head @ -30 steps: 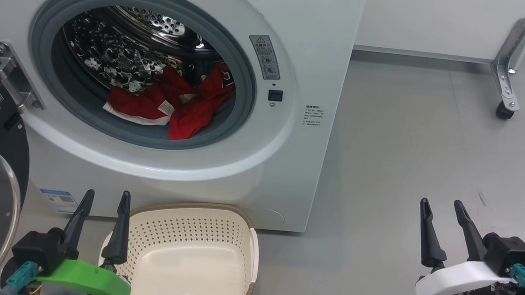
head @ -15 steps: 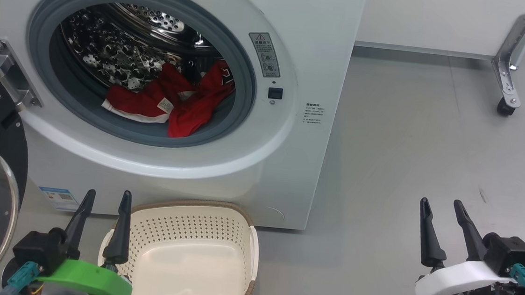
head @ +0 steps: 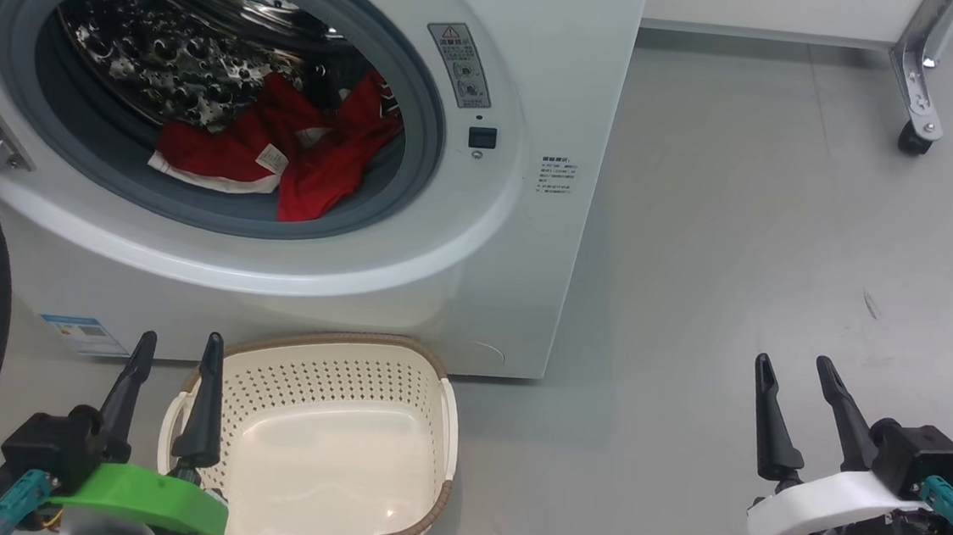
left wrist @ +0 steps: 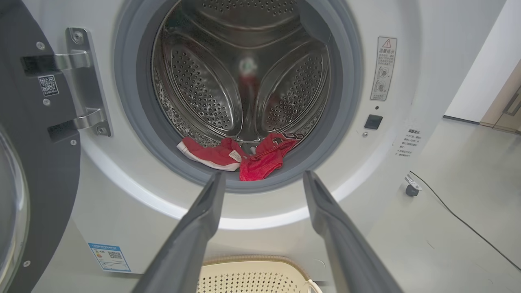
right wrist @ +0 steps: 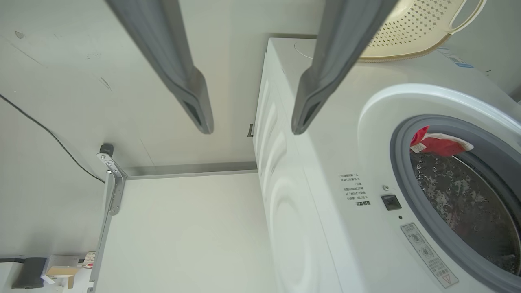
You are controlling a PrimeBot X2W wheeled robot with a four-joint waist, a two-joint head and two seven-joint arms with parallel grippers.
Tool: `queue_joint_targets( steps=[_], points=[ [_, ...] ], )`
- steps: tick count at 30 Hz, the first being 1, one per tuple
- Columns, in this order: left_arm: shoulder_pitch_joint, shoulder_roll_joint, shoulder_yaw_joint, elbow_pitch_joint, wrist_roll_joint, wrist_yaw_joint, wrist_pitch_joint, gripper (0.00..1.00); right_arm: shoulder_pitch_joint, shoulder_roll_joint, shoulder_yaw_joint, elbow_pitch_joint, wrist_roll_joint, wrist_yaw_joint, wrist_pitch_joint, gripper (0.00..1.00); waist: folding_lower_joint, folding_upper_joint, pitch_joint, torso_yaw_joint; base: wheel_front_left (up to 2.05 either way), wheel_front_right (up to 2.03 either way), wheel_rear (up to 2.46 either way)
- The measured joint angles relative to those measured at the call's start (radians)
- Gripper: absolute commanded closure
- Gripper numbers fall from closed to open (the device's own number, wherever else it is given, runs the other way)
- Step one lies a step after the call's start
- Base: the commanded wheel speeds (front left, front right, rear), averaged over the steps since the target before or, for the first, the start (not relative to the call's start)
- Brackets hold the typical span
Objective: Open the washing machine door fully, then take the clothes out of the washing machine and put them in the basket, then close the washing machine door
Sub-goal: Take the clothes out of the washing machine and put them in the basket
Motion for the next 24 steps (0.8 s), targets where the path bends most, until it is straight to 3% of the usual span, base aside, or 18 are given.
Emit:
queue_joint_targets(
  steps=[7,12,24],
  points=[
    [-0.030,0.012,0.021,-0.034,-0.022,-0.001,0.003,0.00,-0.004,0.004,0.003,-0.022,-0.002,-0.001,0.000,0.00,0.0000,0.0000,0.074,-0.032,0.00,0.00,0.00],
    [-0.115,0.052,0.038,-0.060,-0.019,-0.001,0.037,0.00,-0.009,0.003,0.001,-0.035,-0.011,-0.001,0.000,0.00,0.0000,0.0000,0.137,-0.062,0.00,0.00,0.00],
    [-0.351,0.110,0.080,-0.061,-0.056,0.010,0.201,0.00,-0.089,0.040,0.000,-0.087,-0.019,-0.003,-0.001,0.00,0.0000,0.0000,0.297,-0.148,0.00,0.00,0.00]
  ],
)
